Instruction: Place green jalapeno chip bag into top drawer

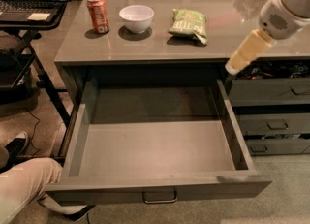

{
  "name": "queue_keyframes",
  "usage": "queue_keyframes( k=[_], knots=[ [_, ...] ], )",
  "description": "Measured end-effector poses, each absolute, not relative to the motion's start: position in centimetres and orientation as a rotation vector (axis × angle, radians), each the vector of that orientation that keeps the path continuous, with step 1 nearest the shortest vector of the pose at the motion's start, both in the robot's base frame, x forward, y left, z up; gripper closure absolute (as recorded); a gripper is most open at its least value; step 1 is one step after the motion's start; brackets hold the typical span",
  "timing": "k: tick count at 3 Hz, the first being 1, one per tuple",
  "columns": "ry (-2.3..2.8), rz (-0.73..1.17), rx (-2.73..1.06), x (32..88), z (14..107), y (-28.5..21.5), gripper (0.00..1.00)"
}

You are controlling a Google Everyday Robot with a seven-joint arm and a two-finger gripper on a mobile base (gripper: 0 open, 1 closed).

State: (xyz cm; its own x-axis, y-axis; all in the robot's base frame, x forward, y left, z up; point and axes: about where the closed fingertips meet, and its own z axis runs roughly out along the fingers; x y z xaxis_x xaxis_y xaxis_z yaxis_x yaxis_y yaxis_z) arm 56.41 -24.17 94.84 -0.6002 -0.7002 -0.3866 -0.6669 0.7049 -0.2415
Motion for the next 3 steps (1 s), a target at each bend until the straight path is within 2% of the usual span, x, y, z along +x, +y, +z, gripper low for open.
queue_keyframes(
  k=[1, 3],
  knots=[
    [2.426, -0.142, -0.778, 61.66, 95.67, -25.71, 0.00],
    [2.425, -0.116, -0.668, 62.25, 96.11, -25.62, 0.00]
  ],
)
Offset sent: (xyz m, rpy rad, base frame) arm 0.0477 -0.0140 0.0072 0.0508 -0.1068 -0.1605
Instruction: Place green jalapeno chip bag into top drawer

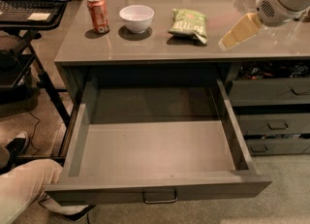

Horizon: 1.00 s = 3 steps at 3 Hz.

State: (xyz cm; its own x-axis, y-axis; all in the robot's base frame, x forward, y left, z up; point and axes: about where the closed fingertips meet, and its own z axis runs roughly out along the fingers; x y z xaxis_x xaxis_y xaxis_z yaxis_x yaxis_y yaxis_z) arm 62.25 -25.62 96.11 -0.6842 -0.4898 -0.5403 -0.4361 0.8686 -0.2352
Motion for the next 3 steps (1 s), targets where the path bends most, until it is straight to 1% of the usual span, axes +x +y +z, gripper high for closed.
queue_keyframes(
  k=[1, 2, 3],
  knots=[
    [2.440, -0.104, -0.612, 62.3, 96.0, -26.2, 0.00],
    [2.470, -0.112, -0.521, 65.7, 94.2, -26.1, 0.00],
    [2.457, -0.043, -0.467, 70.8, 92.0, -23.5, 0.00]
  ],
)
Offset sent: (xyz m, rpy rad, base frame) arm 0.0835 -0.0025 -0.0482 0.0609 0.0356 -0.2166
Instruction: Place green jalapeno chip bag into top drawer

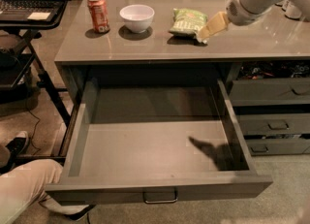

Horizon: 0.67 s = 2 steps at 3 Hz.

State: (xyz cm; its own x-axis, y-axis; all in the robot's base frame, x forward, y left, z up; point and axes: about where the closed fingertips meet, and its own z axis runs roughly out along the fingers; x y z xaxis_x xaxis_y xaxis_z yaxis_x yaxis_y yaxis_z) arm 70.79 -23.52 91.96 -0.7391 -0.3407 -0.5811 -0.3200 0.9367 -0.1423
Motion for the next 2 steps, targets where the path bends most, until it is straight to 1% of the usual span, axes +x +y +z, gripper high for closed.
queue_keyframes(
  k=[1, 2],
  knots=[
    [2.435, 0.039, -0.386, 75.3, 91.0, -20.8, 0.00],
    [2.397, 0.105, -0.302, 78.4, 91.8, -18.7, 0.00]
  ],
)
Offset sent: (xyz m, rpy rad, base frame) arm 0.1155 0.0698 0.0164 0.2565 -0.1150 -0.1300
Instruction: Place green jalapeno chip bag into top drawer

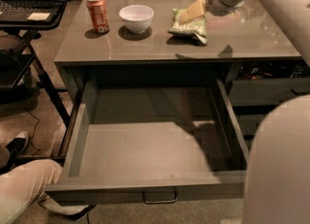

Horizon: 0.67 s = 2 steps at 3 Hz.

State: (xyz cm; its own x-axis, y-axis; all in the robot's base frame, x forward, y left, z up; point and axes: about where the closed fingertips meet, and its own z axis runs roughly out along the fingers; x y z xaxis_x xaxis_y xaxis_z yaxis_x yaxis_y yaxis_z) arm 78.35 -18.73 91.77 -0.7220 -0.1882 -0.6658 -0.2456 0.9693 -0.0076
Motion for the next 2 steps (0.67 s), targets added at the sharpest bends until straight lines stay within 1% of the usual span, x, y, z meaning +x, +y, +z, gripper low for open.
queue_keyframes(
  k=[2],
  knots=[
    [2.363, 0.222, -0.123, 83.3, 91.4, -15.5, 0.00]
  ],
)
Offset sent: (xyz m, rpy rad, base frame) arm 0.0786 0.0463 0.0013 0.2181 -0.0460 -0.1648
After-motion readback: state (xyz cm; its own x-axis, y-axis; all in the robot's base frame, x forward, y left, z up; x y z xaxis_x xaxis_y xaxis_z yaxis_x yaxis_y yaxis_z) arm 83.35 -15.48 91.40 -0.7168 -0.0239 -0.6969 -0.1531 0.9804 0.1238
